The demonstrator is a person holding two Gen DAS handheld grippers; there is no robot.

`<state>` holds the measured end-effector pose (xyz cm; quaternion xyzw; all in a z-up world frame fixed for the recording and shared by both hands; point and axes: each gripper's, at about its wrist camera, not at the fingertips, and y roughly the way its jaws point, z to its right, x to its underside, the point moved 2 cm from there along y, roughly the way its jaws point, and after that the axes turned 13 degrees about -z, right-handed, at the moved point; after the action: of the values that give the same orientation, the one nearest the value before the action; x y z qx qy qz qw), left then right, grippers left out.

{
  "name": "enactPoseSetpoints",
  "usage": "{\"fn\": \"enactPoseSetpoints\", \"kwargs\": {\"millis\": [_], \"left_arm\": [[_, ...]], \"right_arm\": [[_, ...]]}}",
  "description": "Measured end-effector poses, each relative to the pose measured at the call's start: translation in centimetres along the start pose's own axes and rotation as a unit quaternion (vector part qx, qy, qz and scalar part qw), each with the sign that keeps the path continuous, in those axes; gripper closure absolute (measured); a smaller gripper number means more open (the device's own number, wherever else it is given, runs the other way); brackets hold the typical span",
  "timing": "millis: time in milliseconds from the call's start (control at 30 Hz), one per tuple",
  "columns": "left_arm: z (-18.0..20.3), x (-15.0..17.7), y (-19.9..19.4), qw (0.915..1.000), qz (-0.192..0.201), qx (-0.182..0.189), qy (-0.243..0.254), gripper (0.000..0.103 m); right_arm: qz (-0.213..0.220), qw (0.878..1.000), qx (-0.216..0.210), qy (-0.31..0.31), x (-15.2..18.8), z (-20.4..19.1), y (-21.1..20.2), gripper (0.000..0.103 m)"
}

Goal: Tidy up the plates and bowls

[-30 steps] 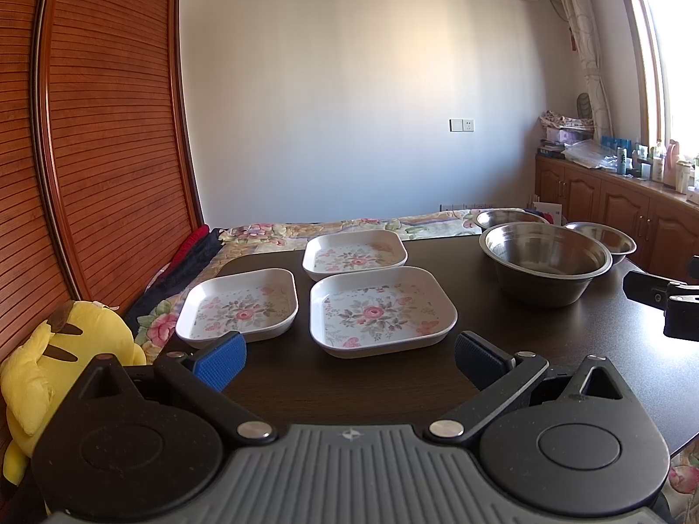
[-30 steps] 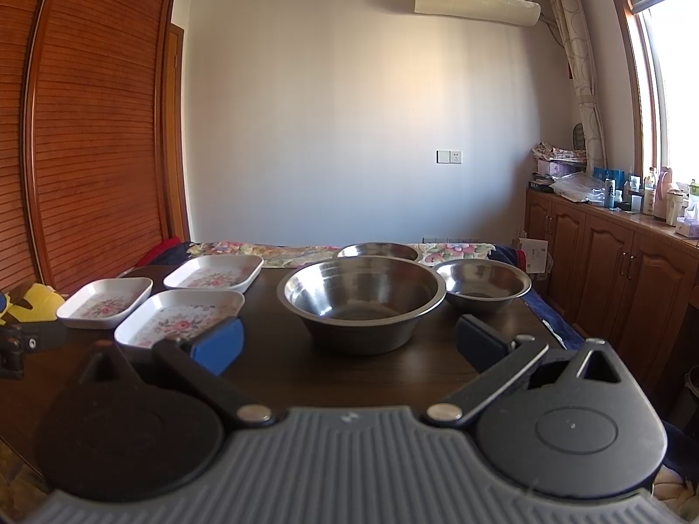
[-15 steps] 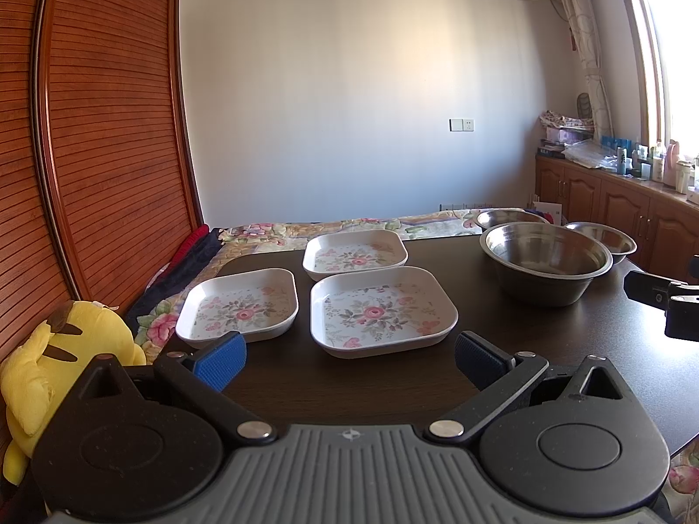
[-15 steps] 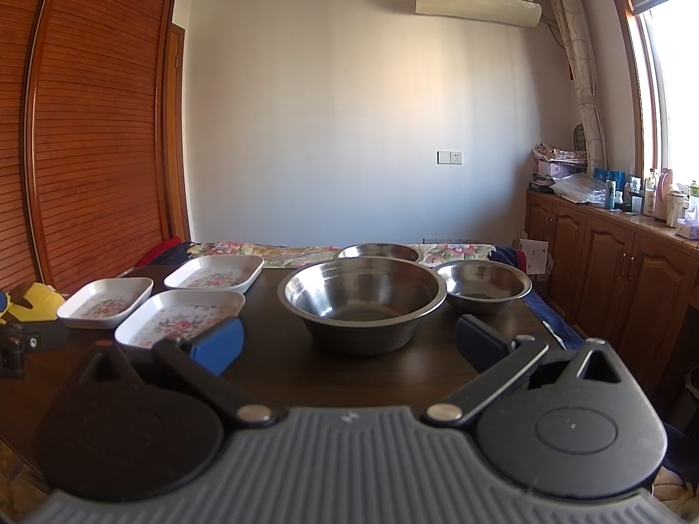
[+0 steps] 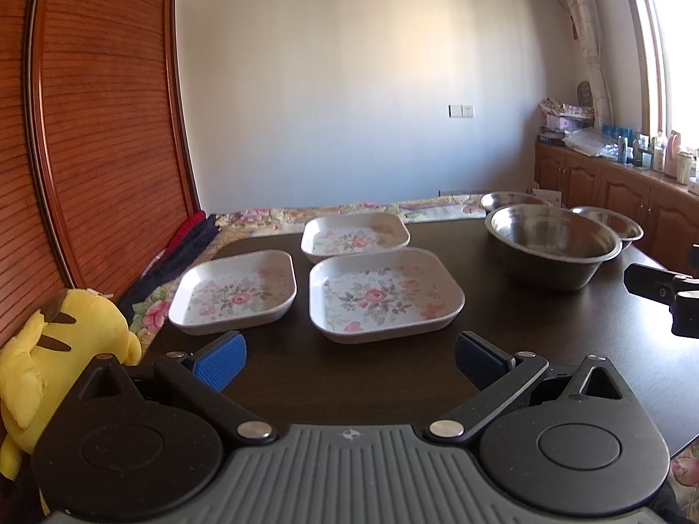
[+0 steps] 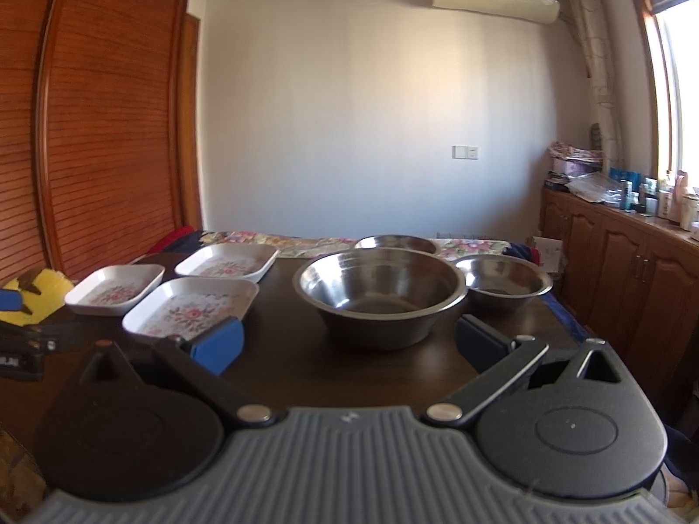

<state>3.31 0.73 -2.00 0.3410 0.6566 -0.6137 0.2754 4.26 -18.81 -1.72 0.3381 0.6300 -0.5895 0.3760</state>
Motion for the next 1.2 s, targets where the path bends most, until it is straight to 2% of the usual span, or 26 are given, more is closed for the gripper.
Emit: {"fn": "enactPoseSetpoints", "kwargs": {"millis": [433,700,967,1100,1133,1167,1200], "left_arm": [[-2.0,-1.2,4.4,0.9986,-0.05,0.014,0.011,0.0],[-2.9,-2.0,6.3,0.9959,-0.085,0.024,0.02,0.0],[-3.7,-3.1,7.0,0.9954,-0.086,0.037,0.019,0.0],[-4.8,-4.1,7.5,0.9962,-0.08,0.032,0.008,0.0],[-5.1,-4.4,7.7,0.9964,-0.079,0.029,0.006,0.0],[-5.4,-4.7,7.8,0.9968,-0.075,0.025,0.007,0.0],[-5.5,-4.9,8.0,0.9972,-0.07,0.023,0.008,0.0]], "right_arm": [[-0.017,0.997,-0.064,-0.034,-2.3,-2.2,3.1,0.0],[-0.024,0.993,-0.084,-0.075,-4.0,-4.3,5.3,0.0],[-0.056,0.986,-0.121,-0.098,-4.4,-6.0,8.2,0.0],[-0.071,0.982,-0.136,-0.107,-4.5,-6.8,9.4,0.001],[-0.075,0.981,-0.139,-0.108,-4.6,-7.0,9.7,0.005],[-0.078,0.98,-0.143,-0.11,-4.6,-7.1,9.9,0.012],[-0.083,0.979,-0.146,-0.112,-4.7,-7.3,10.3,0.014]]}}
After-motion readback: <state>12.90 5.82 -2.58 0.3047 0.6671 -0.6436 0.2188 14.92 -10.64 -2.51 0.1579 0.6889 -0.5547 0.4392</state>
